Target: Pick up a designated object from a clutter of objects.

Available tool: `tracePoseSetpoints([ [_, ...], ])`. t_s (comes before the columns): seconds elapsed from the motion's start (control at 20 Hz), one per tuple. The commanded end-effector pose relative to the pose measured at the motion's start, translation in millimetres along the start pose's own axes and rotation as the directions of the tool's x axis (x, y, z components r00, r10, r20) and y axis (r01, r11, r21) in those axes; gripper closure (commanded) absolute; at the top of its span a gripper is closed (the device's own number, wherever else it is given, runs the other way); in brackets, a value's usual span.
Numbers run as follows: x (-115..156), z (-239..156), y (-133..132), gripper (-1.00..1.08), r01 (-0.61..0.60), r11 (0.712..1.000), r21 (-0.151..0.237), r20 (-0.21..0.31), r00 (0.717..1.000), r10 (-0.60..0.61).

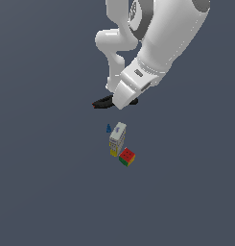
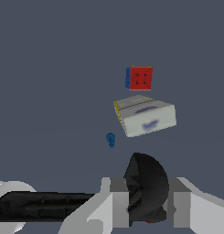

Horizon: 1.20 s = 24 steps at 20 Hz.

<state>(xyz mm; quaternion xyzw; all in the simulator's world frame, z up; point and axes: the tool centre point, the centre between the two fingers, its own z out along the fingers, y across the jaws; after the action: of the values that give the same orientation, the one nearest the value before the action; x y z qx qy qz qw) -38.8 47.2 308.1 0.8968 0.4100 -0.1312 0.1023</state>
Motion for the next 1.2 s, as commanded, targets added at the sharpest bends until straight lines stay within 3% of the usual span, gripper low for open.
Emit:
tracePoseSetpoints([
  [0.0, -14, -21, 10, 1.08, 0.0, 1.0, -0.001, -0.001, 1.0, 0.0],
  [0.5, -44, -65, 33, 1.08, -0.001, 1.0, -0.003, 0.001, 1.0, 0.001],
  [1.15, -60, -85, 34, 1.08, -0.001, 1.0, -0.002, 0.001, 1.0, 0.001],
])
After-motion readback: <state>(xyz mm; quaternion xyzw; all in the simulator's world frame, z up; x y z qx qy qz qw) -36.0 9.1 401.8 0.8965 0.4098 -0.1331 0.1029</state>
